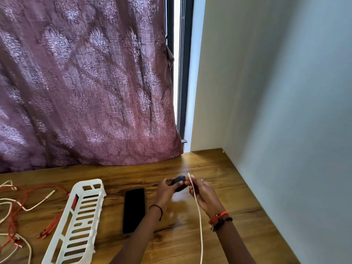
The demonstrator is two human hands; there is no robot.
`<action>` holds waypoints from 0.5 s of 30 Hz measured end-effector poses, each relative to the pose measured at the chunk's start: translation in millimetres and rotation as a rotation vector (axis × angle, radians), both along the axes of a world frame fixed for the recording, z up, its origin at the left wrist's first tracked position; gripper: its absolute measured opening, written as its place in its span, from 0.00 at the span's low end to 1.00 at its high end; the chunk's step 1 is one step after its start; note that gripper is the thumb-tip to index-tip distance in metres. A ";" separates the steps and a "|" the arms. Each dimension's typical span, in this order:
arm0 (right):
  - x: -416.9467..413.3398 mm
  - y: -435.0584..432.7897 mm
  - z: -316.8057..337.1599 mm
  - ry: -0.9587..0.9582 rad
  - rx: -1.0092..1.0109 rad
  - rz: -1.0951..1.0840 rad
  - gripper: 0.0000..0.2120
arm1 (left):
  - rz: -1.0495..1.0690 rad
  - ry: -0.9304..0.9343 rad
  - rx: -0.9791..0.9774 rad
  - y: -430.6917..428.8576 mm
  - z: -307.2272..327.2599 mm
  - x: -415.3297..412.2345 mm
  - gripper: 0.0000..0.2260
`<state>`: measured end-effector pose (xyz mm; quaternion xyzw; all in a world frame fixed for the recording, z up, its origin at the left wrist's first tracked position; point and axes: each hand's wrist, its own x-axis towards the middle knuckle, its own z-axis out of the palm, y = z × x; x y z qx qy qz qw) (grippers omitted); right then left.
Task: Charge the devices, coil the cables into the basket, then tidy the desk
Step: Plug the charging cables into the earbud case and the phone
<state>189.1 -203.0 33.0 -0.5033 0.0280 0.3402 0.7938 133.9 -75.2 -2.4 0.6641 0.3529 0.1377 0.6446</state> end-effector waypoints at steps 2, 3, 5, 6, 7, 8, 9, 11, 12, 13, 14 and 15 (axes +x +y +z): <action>-2.5 0.1 9.9 -0.053 0.034 0.006 0.09 | 0.029 -0.087 -0.185 2.9 10.2 -0.5 0.19; -3.9 0.9 15.0 -0.086 0.039 -0.007 0.09 | 0.036 -0.137 -0.282 4.8 15.3 -0.6 0.19; -8.4 3.2 25.1 -0.189 -0.013 -0.049 0.09 | 0.041 -0.232 -0.473 9.0 26.1 -2.5 0.19; -10.6 5.2 29.4 -0.246 -0.062 -0.070 0.08 | 0.049 -0.270 -0.551 11.3 31.2 -3.7 0.18; -12.6 7.3 32.8 -0.295 -0.111 -0.084 0.07 | 0.059 -0.300 -0.617 13.3 36.9 -4.7 0.17; -14.4 9.6 35.4 -0.330 -0.149 -0.091 0.06 | 0.068 -0.321 -0.666 15.0 42.6 -5.8 0.15; -16.3 11.5 37.6 -0.363 -0.180 -0.090 0.05 | 0.074 -0.338 -0.703 16.0 48.0 -7.2 0.13; -19.3 14.1 39.6 -0.443 -0.248 -0.068 0.05 | 0.089 -0.351 -0.756 16.0 58.3 -10.4 0.08; -21.1 15.0 40.3 -0.491 -0.281 -0.055 0.06 | 0.091 -0.364 -0.782 16.0 62.4 -12.1 0.07; -22.7 16.4 40.8 -0.537 -0.313 -0.046 0.06 | 0.091 -0.376 -0.802 16.6 64.3 -12.9 0.07; -24.3 18.0 41.1 -0.578 -0.345 -0.041 0.06 | 0.088 -0.380 -0.810 17.7 65.5 -14.1 0.08; -25.4 20.0 40.9 -0.615 -0.379 -0.038 0.05 | 0.091 -0.379 -0.812 19.2 65.4 -14.6 0.08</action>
